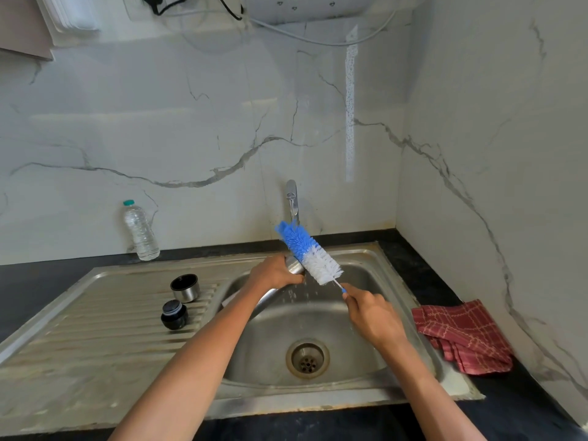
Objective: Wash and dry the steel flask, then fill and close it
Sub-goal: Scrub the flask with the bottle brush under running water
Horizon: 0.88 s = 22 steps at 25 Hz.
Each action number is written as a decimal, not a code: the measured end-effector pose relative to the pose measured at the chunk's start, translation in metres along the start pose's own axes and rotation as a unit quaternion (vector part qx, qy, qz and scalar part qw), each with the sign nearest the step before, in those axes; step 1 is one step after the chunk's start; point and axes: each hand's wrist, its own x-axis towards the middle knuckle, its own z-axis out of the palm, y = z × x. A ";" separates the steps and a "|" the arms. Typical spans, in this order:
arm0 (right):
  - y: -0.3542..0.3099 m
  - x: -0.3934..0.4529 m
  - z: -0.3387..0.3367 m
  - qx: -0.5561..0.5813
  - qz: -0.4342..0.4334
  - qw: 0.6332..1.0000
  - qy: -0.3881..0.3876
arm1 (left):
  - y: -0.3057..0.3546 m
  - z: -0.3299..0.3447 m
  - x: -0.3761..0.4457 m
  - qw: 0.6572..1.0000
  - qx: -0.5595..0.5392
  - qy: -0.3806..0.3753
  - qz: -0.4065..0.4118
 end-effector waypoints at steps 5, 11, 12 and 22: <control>0.001 -0.007 -0.003 0.012 0.029 0.999 0.001 | -0.020 -0.004 0.003 0.998 -0.028 0.025 -0.041; -0.015 0.007 0.000 -0.021 -0.004 1.000 -0.009 | -0.009 0.003 -0.003 0.999 0.041 0.033 0.006; -0.012 0.004 0.000 -0.021 0.001 1.000 -0.013 | -0.011 0.001 -0.002 0.998 0.045 0.033 -0.003; -0.024 0.006 0.003 -0.029 -0.012 0.999 0.021 | -0.002 0.006 -0.009 0.998 0.047 0.026 0.038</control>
